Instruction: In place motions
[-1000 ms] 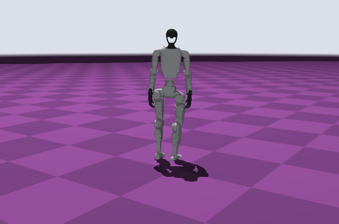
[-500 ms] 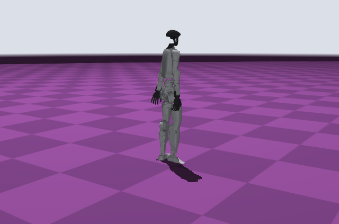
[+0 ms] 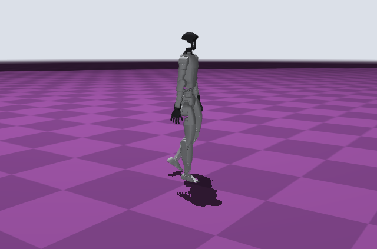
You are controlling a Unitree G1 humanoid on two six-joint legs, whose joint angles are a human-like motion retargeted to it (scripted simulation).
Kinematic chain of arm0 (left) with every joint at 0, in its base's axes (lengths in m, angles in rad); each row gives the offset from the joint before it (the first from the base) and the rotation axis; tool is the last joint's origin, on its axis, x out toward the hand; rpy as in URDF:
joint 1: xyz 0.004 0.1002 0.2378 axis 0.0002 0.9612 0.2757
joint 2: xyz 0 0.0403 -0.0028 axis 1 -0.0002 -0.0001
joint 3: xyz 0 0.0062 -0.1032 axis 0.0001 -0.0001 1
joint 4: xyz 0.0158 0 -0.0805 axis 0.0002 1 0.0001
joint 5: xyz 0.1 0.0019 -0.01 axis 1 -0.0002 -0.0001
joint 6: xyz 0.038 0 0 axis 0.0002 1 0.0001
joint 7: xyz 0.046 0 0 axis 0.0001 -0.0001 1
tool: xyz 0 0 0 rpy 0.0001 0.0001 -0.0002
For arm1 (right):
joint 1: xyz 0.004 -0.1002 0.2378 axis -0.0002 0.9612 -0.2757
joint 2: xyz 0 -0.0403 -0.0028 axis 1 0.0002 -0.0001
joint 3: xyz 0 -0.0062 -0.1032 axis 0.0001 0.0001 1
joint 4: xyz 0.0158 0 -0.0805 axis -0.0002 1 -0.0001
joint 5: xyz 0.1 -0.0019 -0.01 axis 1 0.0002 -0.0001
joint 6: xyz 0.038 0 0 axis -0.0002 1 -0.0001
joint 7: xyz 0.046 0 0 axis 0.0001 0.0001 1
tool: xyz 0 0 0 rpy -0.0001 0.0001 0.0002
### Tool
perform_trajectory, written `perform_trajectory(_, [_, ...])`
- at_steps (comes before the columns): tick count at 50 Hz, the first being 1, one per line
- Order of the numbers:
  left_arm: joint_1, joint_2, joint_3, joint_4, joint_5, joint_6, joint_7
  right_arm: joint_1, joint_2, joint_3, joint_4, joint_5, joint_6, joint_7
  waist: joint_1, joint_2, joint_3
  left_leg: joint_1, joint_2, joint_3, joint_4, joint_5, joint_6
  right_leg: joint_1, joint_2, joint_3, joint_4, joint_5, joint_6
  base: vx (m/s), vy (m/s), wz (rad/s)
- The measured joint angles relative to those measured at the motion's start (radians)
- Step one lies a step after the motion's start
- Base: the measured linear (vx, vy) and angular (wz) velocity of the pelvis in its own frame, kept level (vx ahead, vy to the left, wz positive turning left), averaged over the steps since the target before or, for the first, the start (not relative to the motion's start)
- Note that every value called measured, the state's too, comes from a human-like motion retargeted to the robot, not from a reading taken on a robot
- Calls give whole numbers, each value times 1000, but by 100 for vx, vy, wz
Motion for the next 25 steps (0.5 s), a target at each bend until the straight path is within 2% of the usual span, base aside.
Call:
perform_trajectory(3, [7, -25, -2, 8, -11, 4, 11, -8, -1, 51, -63, -91, -3, 12, 49, 9, 2, -130, -79, -242, 62, -44, -95, -5, 14, 52, 4, 11, -6, 15, -4, -113])
perform_trajectory(5, [20, -46, 8, 12, -32, -1, 25, -26, -2, 79, -95, -131, -2, -4, 73, 8, 9, -165, -135, -311, 28, -101, -118, -2, 12, 82, 8, 18, -7, 14, 1, -124])
perform_trajectory(11, [63, -64, 17, 46, -28, -24, 96, -68, 10, 119, -177, -103, -22, -1, 84, 57, 19, -143, -207, -315, -380, -222, -84, 28, 63, 136, 13, 27, -4, 17, 4, -79])
perform_trajectory(12, [69, -61, 10, 59, -13, -26, 124, -68, 12, 119, -187, -92, -27, 8, 86, 67, 17, -135, -226, -324, -455, -221, -70, 37, 75, 144, 14, 27, -1, 28, 7, -58])
perform_trajectory(13, [76, -56, -1, 76, 5, -28, 154, -67, 14, 119, -193, -81, -31, 16, 86, 69, 15, -126, -255, -349, -502, -197, -17, 49, 76, 151, 15, 26, 5, 29, 9, -7])
perform_trajectory(14, [79, -52, -9, 94, 23, -28, 176, -68, 16, 117, -196, -75, -33, 23, 61, 76, 5, -119, -243, -344, -501, -201, -28, 53, 78, 138, 17, 25, 12, 29, 11, 61])
perform_trajectory(15, [80, -48, -16, 113, 42, -25, 194, -70, 17, 114, -196, -71, -33, 29, 24, 84, -9, -113, -209, -325, -476, -220, -69, 54, 80, 114, 20, 23, 20, 24, 10, 21])
perform_trajectory(17, [81, -47, -3, 141, 65, -17, 191, -69, 25, 124, -195, -65, -31, 17, 45, 75, -14, -112, -231, -300, -503, -201, -59, 53, 70, 165, 29, 34, 30, 17, 9, -43])
perform_trajectory(21, [70, -46, 31, 144, 51, -2, 151, -67, 28, 122, -168, -35, -45, -10, 37, 72, -5, -75, -249, -290, -526, -223, -41, 70, 60, 154, 40, 42, 44, 13, 11, -13])
perform_trajectory(25, [73, -53, 77, 145, 13, 18, 69, -49, 19, 121, -104, -66, -38, -23, 72, 74, -44, -70, -263, -284, -544, -240, -41, 56, 54, 167, 58, 46, 62, 24, 11, -43])
